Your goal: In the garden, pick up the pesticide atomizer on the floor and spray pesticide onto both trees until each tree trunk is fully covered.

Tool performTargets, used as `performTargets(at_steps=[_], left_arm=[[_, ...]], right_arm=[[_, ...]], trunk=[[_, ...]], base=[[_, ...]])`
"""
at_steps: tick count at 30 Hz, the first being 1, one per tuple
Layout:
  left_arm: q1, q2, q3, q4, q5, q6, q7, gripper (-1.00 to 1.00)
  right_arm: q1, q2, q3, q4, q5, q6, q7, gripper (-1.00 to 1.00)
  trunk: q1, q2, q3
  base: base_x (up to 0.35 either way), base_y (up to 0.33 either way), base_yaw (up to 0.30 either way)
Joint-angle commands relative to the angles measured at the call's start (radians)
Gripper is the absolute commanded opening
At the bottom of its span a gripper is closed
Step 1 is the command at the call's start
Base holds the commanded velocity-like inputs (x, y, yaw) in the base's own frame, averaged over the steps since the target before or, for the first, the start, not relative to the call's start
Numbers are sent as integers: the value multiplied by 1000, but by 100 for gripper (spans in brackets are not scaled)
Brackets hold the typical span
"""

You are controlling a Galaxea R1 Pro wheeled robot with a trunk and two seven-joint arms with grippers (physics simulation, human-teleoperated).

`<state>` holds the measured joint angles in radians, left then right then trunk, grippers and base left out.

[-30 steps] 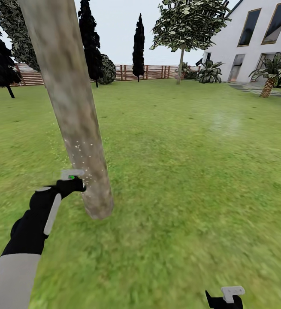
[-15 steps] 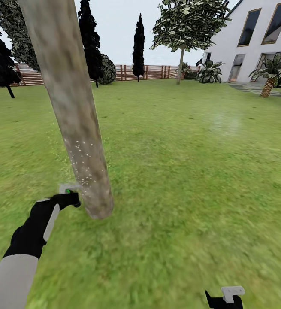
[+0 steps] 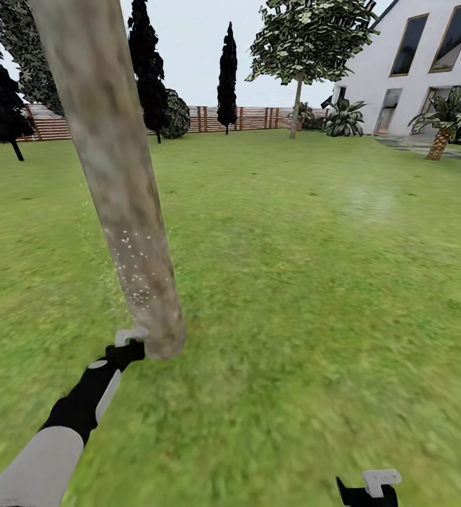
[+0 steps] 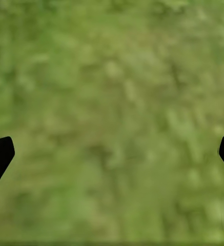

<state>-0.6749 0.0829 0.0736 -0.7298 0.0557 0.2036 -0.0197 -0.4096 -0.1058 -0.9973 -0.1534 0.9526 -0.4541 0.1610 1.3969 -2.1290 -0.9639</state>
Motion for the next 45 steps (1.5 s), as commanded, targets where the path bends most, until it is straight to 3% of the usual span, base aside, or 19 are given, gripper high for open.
performTargets(at_steps=[1,11,14,18,26,45], left_arm=[[0,0,0,10,0,-22,1,-100],[5,-2,4,108,0,-51,1,-100],[5,-2,6,113,2,-50,4,-100],[5,-3,6,113,8,-50,75,-100],[5,-18,6,115,9,-50,74,-100],[5,-18,6,135,9,-49,84,-100]], right_arm=[[0,0,0,0,0,0,0,100],[0,0,0,0,0,0,0,100],[0,0,0,0,0,0,0,100],[0,0,0,0,0,0,0,100],[0,0,0,0,0,0,0,100],[0,0,0,0,0,0,0,100]], trunk=[[0,0,0],[0,0,0],[0,0,0],[0,0,0],[0,0,0],[0,0,0]], base=[[0,-221,0],[66,-265,166],[155,-267,277],[154,-267,159],[21,-273,90],[146,-251,173]])
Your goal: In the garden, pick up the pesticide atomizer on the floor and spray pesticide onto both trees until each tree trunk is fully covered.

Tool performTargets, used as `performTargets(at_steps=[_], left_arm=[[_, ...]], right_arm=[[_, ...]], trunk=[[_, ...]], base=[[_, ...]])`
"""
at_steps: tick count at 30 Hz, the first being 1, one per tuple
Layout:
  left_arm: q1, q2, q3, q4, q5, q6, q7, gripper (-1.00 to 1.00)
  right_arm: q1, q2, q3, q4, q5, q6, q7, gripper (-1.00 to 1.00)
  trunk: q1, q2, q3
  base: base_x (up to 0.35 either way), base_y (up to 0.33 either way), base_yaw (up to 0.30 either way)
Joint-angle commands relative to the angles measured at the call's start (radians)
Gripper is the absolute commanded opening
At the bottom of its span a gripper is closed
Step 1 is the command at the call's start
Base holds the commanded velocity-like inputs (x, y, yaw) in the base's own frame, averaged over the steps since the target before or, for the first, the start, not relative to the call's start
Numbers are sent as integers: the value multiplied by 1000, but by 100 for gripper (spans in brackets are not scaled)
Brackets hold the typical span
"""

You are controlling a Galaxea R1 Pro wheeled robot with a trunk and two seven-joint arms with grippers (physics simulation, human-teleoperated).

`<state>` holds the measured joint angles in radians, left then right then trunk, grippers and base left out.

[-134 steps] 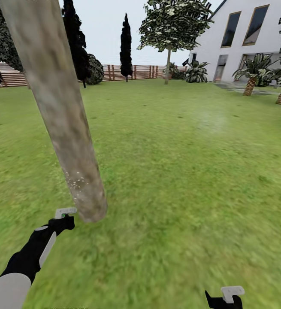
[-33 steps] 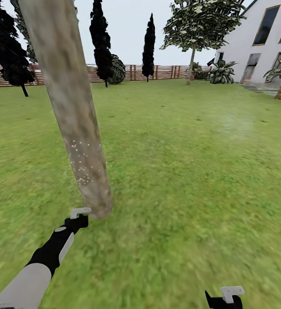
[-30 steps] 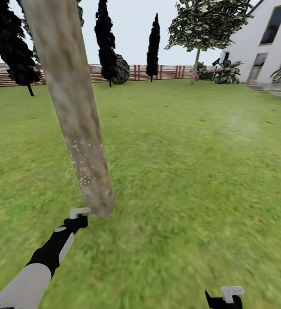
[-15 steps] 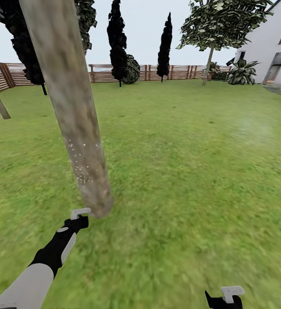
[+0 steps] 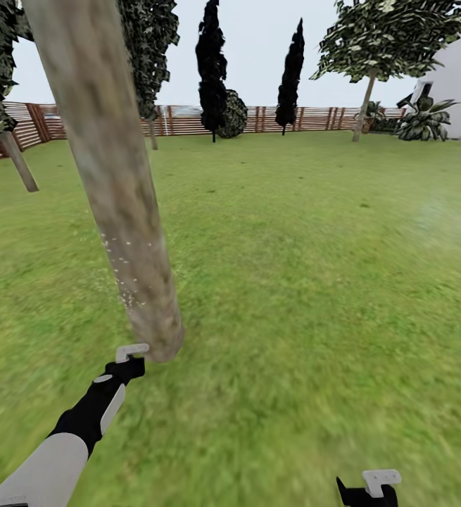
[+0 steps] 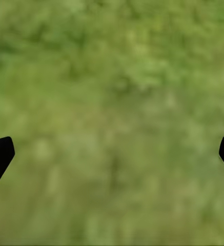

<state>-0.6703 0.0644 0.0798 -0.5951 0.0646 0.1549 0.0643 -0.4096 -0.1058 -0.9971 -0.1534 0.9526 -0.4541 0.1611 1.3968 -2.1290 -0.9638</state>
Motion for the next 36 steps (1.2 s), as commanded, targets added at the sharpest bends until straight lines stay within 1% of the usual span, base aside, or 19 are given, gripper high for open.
performTargets(at_steps=[1,8,18,36], left_arm=[[0,0,0,0,0,0,0,-100],[0,0,0,0,0,0,0,-100],[0,0,0,0,0,0,1,-100],[0,0,0,1,0,0,1,-100]], right_arm=[[0,0,0,0,0,0,0,100],[0,0,0,0,0,0,0,100],[0,0,0,-2,0,0,-3,100],[0,0,0,0,0,0,-3,100]], trunk=[[0,0,0],[0,0,0],[0,0,0],[0,0,0]], base=[[98,-262,278],[96,-263,267],[96,-263,17],[95,-263,268]])
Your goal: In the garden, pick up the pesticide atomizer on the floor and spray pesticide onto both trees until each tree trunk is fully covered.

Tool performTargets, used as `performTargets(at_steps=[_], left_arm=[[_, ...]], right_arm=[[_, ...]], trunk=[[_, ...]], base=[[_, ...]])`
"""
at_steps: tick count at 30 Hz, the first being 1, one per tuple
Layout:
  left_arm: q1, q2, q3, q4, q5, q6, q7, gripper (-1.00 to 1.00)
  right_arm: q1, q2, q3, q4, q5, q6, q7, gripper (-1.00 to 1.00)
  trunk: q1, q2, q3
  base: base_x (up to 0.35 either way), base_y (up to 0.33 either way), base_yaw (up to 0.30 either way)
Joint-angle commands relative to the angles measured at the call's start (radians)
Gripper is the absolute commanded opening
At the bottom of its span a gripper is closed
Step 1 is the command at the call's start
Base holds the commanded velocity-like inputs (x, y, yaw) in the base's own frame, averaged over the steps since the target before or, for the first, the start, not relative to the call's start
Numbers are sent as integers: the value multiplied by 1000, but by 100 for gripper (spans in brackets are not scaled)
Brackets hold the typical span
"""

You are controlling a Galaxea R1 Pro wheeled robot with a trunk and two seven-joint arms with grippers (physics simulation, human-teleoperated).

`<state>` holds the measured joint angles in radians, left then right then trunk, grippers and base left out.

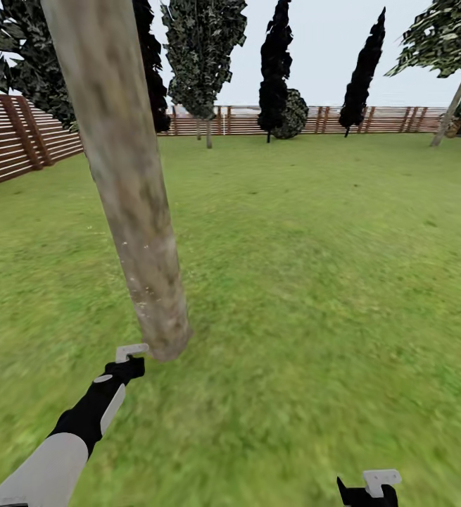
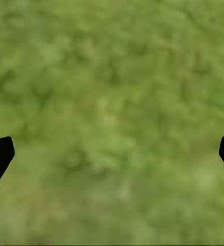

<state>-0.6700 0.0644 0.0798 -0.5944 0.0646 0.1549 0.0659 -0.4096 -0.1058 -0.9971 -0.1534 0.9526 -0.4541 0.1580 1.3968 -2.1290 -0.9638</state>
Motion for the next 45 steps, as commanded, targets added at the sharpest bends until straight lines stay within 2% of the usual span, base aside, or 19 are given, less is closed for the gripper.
performTargets(at_steps=[1,10,25,37,45], left_arm=[[0,0,0,0,0,0,0,-100],[0,0,0,0,0,0,0,-100],[0,0,0,0,0,0,0,-100],[0,0,0,0,0,2,0,-100],[1,0,0,1,0,2,0,-100]], right_arm=[[0,0,0,0,0,0,0,100],[0,0,0,0,0,0,0,100],[0,0,0,0,0,0,0,100],[0,0,0,0,0,0,2,100],[0,0,0,0,0,0,2,100]], trunk=[[0,0,0],[0,0,0],[0,0,0],[0,0,0],[0,0,0]], base=[[95,-263,235],[95,-263,44],[48,-266,261],[38,-269,26],[104,-269,255]])
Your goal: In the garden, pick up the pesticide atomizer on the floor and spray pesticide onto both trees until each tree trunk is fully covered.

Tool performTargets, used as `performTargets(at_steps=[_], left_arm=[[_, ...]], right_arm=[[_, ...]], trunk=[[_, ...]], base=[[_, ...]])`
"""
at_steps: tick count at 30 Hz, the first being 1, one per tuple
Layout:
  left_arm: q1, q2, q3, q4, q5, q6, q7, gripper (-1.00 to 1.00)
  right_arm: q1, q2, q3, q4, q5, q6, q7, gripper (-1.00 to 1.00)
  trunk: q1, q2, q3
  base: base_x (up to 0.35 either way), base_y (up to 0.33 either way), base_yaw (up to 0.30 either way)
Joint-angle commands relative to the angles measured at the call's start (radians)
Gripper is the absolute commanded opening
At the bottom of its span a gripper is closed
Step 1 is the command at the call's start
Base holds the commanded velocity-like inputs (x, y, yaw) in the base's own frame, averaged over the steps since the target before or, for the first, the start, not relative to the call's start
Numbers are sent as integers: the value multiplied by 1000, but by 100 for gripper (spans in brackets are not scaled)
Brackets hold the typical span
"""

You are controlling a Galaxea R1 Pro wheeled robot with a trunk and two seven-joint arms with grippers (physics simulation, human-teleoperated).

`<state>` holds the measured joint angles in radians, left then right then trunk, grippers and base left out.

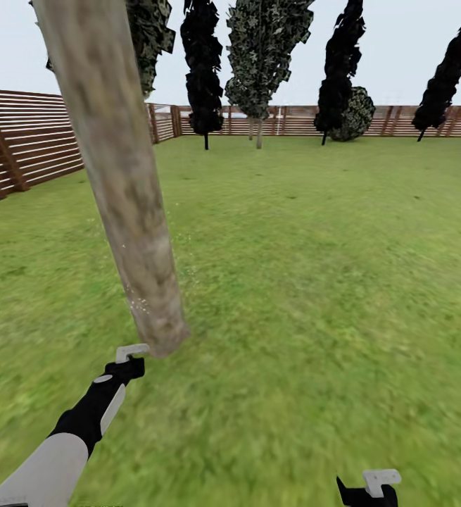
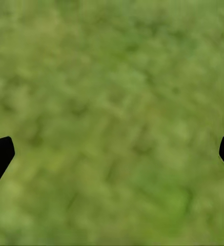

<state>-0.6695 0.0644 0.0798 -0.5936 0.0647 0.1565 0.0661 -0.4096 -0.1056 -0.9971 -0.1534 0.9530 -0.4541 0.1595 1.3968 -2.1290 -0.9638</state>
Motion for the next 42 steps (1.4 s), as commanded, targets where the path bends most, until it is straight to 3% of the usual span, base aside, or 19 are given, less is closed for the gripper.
performTargets(at_steps=[1,2,6,8,11,13,14,16,17,19,24,26,28,31,32,34,37,39,42], left_arm=[[0,0,0,0,0,0,0,-100],[0,-6,0,0,0,0,0,-100],[-1,-83,-9,11,-13,-3,7,-100],[-1,-91,-14,2,-13,-4,38,-100],[-7,-93,-11,-18,-10,3,29,-100],[-14,-80,-12,-34,-11,12,-7,-100],[-15,-59,-10,-38,-13,16,-38,-100],[-17,44,-8,-93,-5,84,-104,-100],[-18,62,-8,-121,-8,115,-158,-100],[-17,58,-9,-158,-9,165,-199,-100],[-17,24,-19,-298,-7,272,-212,-100],[-17,33,-24,-306,-3,276,-219,-100],[-18,78,-20,-346,1,302,-221,-100],[-19,121,-14,-409,6,335,-222,-100],[-18,125,-11,-424,10,354,-224,-100],[-18,117,-15,-494,16,436,-291,-100],[-18,108,-17,-561,17,499,-304,-100],[-18,97,-47,-584,17,520,-306,-100],[-33,111,-39,-625,17,560,-307,-100]], right_arm=[[0,0,0,0,0,0,0,100],[0,0,0,0,0,0,-1,100],[0,0,-2,-2,0,0,-2,100],[0,0,-2,-3,0,0,-3,100],[0,0,-2,-3,-1,0,-3,100],[0,0,-2,-3,0,0,-4,100],[0,0,-2,-2,0,0,-3,100],[0,0,-2,-2,0,0,-4,100],[0,0,-2,-2,0,0,-4,100],[0,-1,-2,-3,0,0,-5,100],[0,0,-2,-2,0,0,-5,100],[0,0,-2,-2,0,0,-5,100],[0,0,-2,-2,0,0,-5,100],[0,0,-2,-2,0,0,-5,100],[0,0,-2,-2,0,0,-5,100],[0,0,-2,-2,0,0,-5,100],[0,0,-2,-2,0,0,-5,100],[0,0,-2,-2,0,0,-5,100],[0,0,-2,-2,0,0,-5,100]], trunk=[[0,0,0],[0,0,0],[0,0,0],[0,0,0],[0,0,0],[0,0,0],[0,0,0],[0,0,0],[0,0,0],[0,0,0],[0,0,0],[0,0,0],[0,0,0],[0,0,0],[0,0,0],[0,0,0],[0,0,0],[0,0,0],[0,0,0]], base=[[105,-269,272],[114,-268,272],[188,-236,264],[120,-134,51],[9,-9,3],[1,-1,0],[0,0,0],[0,0,0],[0,0,0],[0,0,0],[0,0,0],[0,0,0],[0,0,0],[0,0,0],[0,0,0],[0,0,0],[0,0,0],[0,0,0],[0,0,0]])
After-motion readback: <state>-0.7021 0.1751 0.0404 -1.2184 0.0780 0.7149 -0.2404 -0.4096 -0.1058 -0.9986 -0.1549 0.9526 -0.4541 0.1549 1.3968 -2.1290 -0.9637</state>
